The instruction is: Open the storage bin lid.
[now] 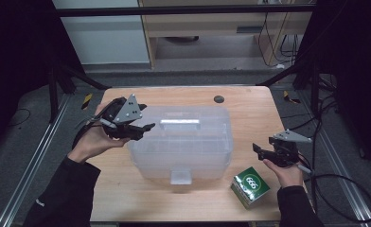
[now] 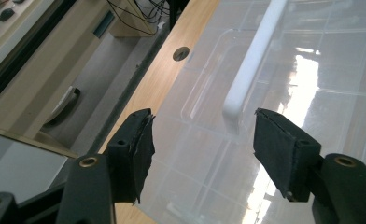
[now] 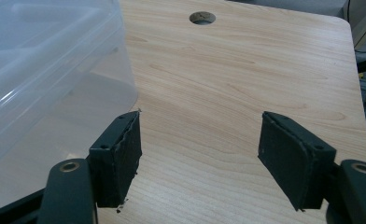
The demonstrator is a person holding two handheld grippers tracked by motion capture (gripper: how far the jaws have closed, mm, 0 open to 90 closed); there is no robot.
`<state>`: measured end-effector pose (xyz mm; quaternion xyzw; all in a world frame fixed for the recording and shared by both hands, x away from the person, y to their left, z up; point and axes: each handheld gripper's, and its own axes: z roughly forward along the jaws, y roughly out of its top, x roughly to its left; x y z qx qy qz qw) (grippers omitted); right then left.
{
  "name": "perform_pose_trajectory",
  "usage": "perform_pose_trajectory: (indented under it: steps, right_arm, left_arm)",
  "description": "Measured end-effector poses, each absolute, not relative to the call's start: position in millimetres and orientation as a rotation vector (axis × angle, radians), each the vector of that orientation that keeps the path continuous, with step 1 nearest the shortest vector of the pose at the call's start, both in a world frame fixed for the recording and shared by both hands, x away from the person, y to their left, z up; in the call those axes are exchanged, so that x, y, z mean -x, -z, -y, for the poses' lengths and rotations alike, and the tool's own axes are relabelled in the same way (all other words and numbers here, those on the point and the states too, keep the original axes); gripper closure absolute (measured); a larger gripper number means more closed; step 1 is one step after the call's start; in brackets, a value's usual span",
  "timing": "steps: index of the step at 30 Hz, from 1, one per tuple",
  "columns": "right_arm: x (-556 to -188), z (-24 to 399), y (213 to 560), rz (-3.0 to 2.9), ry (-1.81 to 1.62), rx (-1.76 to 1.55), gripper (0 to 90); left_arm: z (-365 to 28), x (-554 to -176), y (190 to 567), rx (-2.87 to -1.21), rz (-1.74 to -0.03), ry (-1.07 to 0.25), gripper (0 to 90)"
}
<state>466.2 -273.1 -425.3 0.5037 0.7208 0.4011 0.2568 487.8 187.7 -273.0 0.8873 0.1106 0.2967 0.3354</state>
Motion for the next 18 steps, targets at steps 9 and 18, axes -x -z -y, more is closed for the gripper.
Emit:
perform_pose_trajectory:
  steps: [9, 18]
  right_arm:
    - [-467, 273, 426, -1.965, -1.081, -1.357, 31.6]
    - [-467, 273, 426, -1.968, -1.081, -1.358, 32.6]
  left_arm:
    - [-174, -487, 277, -2.369, -0.232, -0.791, 36.8]
    - [-163, -487, 277, -2.400, -0.187, -0.801, 37.7]
